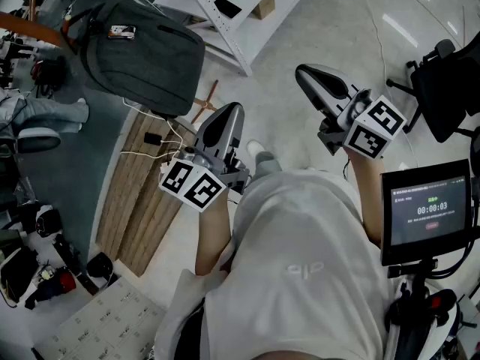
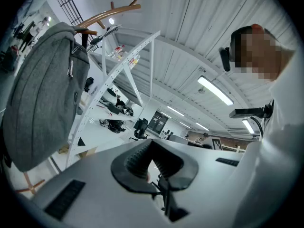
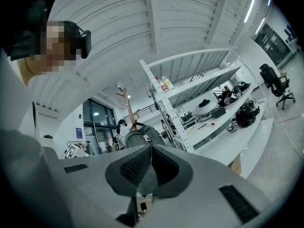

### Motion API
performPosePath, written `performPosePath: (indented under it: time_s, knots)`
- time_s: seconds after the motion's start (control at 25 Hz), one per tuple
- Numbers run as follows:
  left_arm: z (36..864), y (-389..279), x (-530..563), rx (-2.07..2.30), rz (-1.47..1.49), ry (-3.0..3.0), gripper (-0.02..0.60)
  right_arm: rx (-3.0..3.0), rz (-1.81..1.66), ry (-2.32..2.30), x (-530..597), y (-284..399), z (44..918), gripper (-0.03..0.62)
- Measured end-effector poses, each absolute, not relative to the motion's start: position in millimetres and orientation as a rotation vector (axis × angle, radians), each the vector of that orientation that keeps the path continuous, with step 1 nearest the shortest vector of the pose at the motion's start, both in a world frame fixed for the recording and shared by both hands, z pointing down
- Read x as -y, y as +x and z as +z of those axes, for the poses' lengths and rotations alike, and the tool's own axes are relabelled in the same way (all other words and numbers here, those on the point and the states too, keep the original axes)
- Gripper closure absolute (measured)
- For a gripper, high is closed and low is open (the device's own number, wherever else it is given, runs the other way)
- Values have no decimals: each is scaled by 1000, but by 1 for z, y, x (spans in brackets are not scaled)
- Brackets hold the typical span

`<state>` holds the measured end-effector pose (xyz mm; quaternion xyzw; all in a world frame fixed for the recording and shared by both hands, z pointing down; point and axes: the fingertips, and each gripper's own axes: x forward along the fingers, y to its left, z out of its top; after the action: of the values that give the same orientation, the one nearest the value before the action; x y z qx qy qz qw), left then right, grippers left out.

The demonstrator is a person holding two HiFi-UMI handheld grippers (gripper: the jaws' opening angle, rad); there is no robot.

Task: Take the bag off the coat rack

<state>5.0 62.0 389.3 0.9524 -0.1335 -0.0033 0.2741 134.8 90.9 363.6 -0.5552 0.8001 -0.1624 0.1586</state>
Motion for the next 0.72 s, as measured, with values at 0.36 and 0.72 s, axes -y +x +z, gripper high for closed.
performPosePath:
  time_s: [0.36,0.72]
  knots:
    - [372,-34,59,396,-13,2631,575,-2302,-462,-1596,35,86,347,585]
    - [373,-47,99,486,-14,2643,575,-2375,-501,-1529,91,67,350,583]
